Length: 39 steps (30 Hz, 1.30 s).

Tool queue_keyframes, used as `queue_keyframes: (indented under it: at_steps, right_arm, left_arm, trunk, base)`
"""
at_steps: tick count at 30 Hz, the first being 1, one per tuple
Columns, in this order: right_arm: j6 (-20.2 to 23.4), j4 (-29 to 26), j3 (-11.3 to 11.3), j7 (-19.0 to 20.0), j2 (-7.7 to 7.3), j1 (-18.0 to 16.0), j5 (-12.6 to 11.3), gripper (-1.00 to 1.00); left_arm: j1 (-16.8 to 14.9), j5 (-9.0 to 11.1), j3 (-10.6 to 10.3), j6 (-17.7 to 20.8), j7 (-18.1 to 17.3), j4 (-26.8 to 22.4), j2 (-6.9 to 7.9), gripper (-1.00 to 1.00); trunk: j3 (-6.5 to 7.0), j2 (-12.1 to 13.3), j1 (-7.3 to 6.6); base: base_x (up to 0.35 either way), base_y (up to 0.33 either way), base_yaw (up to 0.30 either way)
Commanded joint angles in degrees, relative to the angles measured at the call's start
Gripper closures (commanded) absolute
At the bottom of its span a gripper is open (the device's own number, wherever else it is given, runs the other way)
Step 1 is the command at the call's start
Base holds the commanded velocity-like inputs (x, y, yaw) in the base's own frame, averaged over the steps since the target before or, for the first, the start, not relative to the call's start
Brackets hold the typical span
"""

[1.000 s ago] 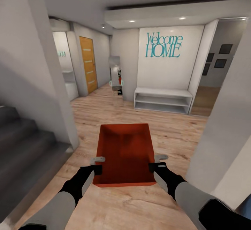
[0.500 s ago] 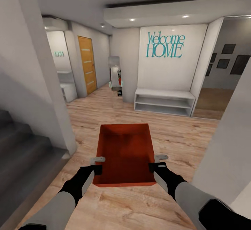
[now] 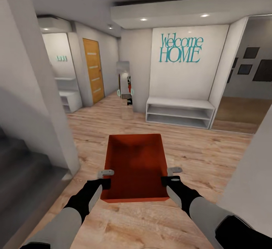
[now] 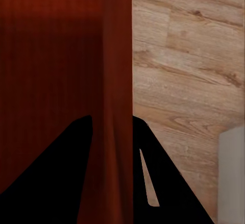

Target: Move the two storage containers from the living room to the garage. In the garage, place one container on the floor and stack the other container on top of it (either order is fine).

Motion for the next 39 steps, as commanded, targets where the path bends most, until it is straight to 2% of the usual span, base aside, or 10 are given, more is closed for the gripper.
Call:
queue_keyframes:
  at_steps: [1, 39]
  right_arm:
    - [0.44, -0.07, -0.07, -0.66, -0.44, -0.06, 0.79, 1.00]
    - [0.44, -0.07, -0.05, -0.66, -0.53, -0.06, 0.80, 1.00]
  left_arm:
    - [-0.06, -0.74, 0.28, 0.44, 0.67, -0.14, 0.09, 1.00]
    - [-0.06, -0.74, 0.29, 0.39, 0.67, -0.17, 0.09, 1.00]
  trunk:
    - [-0.13, -0.13, 0.07]
    - [-0.13, -0.13, 0.07]
  base:
    - [0.323, 0.000, 0.000]
    - [0.323, 0.000, 0.000]
